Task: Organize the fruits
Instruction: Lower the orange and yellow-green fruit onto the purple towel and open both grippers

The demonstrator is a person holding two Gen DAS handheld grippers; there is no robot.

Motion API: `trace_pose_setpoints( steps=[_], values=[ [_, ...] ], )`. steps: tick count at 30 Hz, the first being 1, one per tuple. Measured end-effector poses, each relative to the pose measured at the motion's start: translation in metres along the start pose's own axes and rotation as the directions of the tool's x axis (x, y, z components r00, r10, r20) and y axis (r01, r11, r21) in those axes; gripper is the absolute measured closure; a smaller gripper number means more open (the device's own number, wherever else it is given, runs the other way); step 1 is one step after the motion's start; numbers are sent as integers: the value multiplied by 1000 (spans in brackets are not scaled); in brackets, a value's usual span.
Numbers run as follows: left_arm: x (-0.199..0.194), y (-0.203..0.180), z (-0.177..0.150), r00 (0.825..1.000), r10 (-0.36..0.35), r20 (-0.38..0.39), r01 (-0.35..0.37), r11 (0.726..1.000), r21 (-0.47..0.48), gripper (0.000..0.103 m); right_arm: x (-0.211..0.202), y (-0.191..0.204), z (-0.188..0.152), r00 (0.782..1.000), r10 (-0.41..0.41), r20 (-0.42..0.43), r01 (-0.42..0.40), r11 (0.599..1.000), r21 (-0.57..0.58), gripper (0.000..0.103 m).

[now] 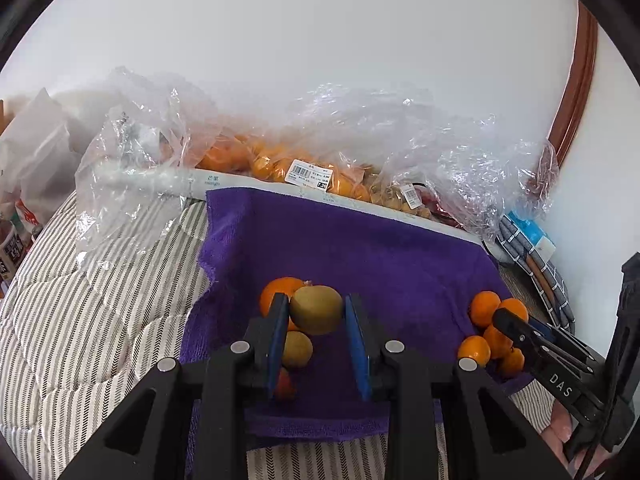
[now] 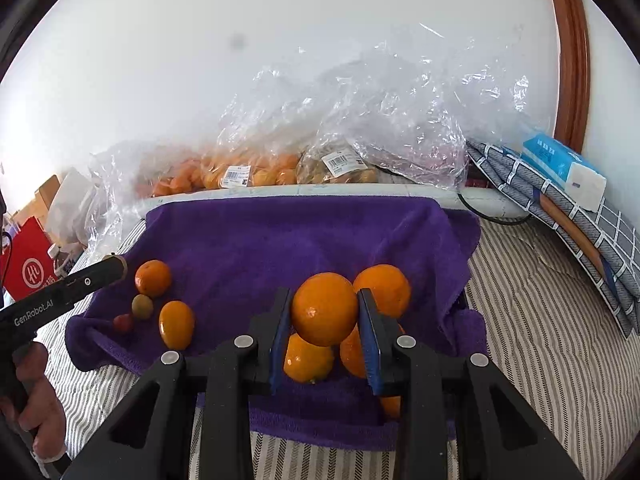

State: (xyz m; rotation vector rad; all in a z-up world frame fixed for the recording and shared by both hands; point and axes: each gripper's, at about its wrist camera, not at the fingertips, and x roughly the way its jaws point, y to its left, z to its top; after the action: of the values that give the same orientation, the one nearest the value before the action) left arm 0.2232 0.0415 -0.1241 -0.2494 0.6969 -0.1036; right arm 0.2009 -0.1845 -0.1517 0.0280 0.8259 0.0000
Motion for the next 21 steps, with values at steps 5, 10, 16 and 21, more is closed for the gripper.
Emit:
trace_pose_setpoints(
  steps=[5,10,16,21],
  values=[
    [10,2,-7,999,-13,-35,13,1000,0,75,14,1,-1,1000,12,-8,-12,1000,15,71],
    [18,4,-9,998,-20,-60,20,1000,10,75,21,3,-3,1000,12,-4,-12,1000,-2,71],
    [22,1,-12,998,-22,-61,24,999,29,75,20,3,-4,1000,26,8,-26,1000,6,71],
    [23,2,-12,998,-30,-59,31,999,20,75,18,1,-5,999,26,19,-27,999,21,70]
  ],
)
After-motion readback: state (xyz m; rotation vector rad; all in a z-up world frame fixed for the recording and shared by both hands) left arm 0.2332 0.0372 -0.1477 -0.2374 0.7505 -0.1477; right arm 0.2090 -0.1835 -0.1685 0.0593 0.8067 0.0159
